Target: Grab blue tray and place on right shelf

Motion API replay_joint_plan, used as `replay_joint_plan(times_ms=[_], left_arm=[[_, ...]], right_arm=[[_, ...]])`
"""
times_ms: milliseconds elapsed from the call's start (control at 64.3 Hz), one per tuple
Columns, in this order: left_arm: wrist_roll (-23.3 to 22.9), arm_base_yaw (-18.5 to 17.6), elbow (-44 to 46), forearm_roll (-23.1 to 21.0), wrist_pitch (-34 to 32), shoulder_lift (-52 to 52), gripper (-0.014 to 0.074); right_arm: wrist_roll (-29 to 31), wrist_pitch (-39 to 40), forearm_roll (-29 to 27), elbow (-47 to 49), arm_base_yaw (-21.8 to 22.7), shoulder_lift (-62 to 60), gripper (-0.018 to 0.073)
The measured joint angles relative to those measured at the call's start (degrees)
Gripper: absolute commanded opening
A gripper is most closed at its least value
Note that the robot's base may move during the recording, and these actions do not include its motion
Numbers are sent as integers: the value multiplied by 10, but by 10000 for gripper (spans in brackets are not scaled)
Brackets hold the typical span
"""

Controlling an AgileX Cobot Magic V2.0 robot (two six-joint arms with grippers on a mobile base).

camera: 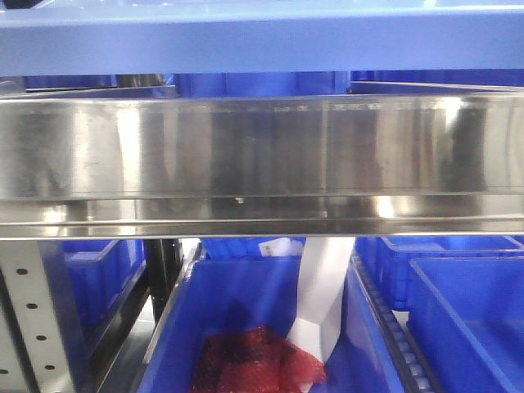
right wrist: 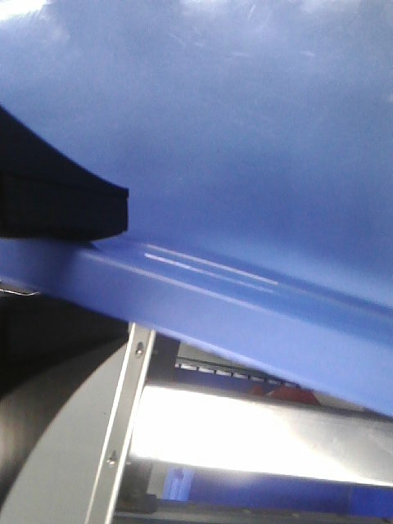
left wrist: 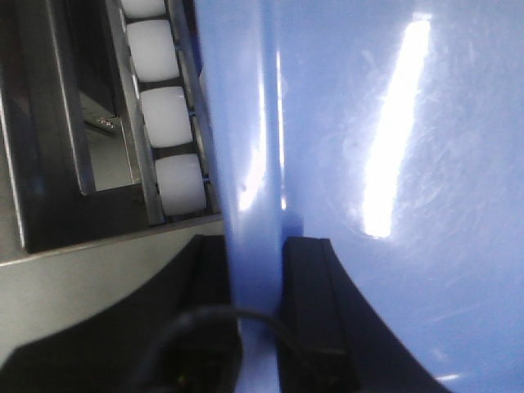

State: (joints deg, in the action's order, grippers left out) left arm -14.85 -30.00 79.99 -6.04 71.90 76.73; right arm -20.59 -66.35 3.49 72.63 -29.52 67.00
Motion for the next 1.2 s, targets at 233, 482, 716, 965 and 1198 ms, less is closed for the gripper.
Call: replay_joint_plan(times_ms=[233,482,716,965,1198], left_arm=[[0,0,0,0,0,0,-46],[0,0,0,0,0,0,-46],[0,0,0,0,0,0,-46],[0,0,0,0,0,0,-46],[0,0,0,0,0,0,-46]], right_arm=[[0,0,0,0,0,0,56],[0,0,0,0,0,0,56],[0,0,0,0,0,0,56],[0,0,0,0,0,0,56],[1,0,0,0,0,0,56]])
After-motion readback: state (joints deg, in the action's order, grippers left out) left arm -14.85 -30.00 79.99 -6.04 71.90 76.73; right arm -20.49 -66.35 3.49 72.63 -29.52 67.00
